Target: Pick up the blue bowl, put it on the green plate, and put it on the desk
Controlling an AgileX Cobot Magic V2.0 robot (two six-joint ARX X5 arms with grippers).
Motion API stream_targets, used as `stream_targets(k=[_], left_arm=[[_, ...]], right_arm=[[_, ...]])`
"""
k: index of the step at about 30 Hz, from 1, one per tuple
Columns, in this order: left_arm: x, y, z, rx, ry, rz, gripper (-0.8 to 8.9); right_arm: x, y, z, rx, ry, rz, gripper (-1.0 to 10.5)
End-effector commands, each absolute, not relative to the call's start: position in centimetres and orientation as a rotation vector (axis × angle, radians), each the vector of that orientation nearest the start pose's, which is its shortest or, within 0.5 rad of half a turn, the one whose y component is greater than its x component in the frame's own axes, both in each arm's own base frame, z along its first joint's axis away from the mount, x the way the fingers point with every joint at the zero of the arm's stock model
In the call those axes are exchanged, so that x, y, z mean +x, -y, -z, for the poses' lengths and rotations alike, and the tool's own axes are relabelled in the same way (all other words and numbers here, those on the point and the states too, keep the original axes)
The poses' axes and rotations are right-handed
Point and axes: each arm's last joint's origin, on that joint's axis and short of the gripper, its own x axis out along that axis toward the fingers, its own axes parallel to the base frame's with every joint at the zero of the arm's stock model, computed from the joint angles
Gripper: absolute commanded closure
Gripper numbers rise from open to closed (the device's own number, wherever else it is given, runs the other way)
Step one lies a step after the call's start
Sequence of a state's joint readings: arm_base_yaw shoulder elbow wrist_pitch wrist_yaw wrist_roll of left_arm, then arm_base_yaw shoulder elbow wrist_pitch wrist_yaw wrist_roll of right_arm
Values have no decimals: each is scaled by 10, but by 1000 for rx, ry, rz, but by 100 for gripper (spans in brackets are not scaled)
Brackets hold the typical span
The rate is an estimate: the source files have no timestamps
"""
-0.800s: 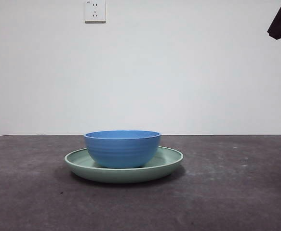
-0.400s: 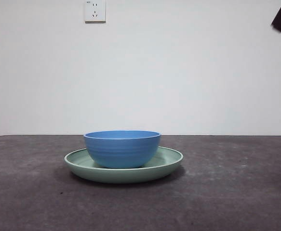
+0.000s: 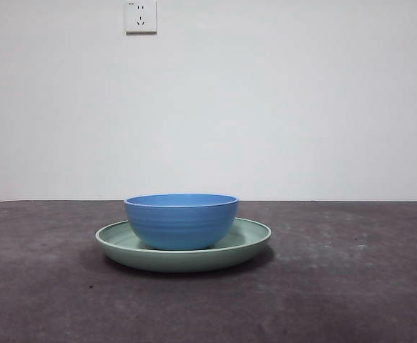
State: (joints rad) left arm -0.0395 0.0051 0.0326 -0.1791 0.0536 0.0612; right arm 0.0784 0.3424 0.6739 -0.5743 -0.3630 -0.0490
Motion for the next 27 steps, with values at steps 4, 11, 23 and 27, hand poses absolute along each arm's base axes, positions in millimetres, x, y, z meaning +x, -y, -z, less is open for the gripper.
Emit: stream_targets(k=[4, 11, 23, 27], left_arm=[[95, 5, -149, 57, -175, 94, 799], [95, 5, -149, 57, -175, 94, 799], [95, 5, -149, 57, -175, 94, 799], [95, 5, -149, 57, -175, 94, 799]], right_arm=[[76, -12, -265, -41, -97, -382, 938], [84, -10, -213, -44, -24, -322, 938], [94, -7, -163, -6, -109, -200, 938], [95, -7, -150, 41, -166, -197, 938]])
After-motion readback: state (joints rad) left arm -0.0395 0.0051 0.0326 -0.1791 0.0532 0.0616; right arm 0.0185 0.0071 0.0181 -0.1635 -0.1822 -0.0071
